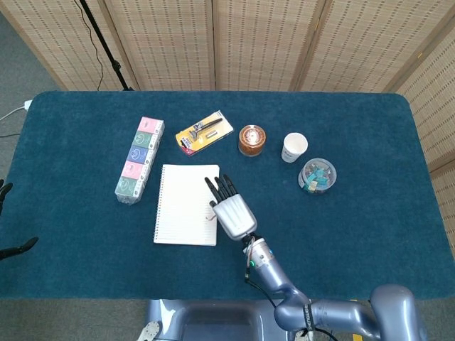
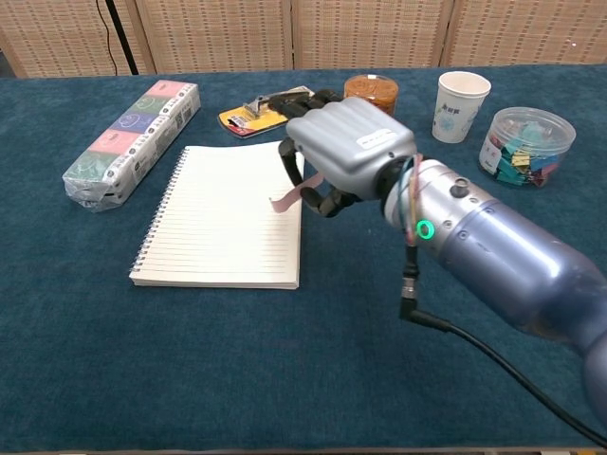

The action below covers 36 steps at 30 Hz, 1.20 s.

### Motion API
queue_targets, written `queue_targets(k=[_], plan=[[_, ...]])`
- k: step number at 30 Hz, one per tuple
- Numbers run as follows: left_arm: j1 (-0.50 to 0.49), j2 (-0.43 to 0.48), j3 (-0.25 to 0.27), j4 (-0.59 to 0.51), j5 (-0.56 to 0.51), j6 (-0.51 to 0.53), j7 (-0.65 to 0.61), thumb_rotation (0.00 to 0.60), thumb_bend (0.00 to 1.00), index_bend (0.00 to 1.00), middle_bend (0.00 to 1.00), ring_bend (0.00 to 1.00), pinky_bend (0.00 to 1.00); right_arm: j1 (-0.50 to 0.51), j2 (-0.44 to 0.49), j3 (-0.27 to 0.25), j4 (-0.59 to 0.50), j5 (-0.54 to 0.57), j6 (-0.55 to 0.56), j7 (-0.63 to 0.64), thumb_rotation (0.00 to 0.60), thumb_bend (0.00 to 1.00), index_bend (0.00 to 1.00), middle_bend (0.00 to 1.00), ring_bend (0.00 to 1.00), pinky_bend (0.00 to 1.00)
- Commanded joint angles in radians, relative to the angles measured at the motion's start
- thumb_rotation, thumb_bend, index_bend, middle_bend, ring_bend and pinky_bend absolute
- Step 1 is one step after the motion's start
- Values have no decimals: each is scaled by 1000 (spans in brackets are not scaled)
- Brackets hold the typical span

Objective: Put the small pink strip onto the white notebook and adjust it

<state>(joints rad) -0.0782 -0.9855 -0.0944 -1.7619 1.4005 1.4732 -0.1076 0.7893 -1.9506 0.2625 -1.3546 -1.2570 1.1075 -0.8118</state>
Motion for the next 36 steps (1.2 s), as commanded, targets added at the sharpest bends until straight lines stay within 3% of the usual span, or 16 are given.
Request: queue_targets(k=[1,10,21,22,28,30,32,36], plan=[[-1,2,0,0,-1,-2,-3,600,0,0,0,0,0,40,-42,32,12,44,-29,-54,600,543,600,0,0,34],[2,10,2,6,1,-6,-27,600,0,0,0,0,0,142,-160,85,96,131,-61,-163,600,546,603,0,0,34],[4,21,1,17,-2,-12,-68,600,0,0,0,0,0,199,-206,108,203,151,-73,-140,600,550,606,0,0,37],[4,21,1,17,-2,-13,-69,600,0,0,0,0,0,201,-208,108,209,152,-74,-138,600,550,574,0,0,38],[3,22,1,17,-3,-14,-70,600,0,0,0,0,0,203,-204,109,203,177,-94,-114,600,533,147,0,0,28],[3,22,1,16,-3,-14,-70,600,0,0,0,0,0,200,-196,106,194,183,-99,-106,600,427,41,0,0,16],[4,21,1,17,-2,-13,-69,600,0,0,0,0,0,194,-179,96,164,169,-82,-103,600,314,4,0,0,12],[2,23,2,18,-3,-18,-72,600,0,0,0,0,0,181,-144,87,101,155,-51,-107,600,255,0,0,0,11]])
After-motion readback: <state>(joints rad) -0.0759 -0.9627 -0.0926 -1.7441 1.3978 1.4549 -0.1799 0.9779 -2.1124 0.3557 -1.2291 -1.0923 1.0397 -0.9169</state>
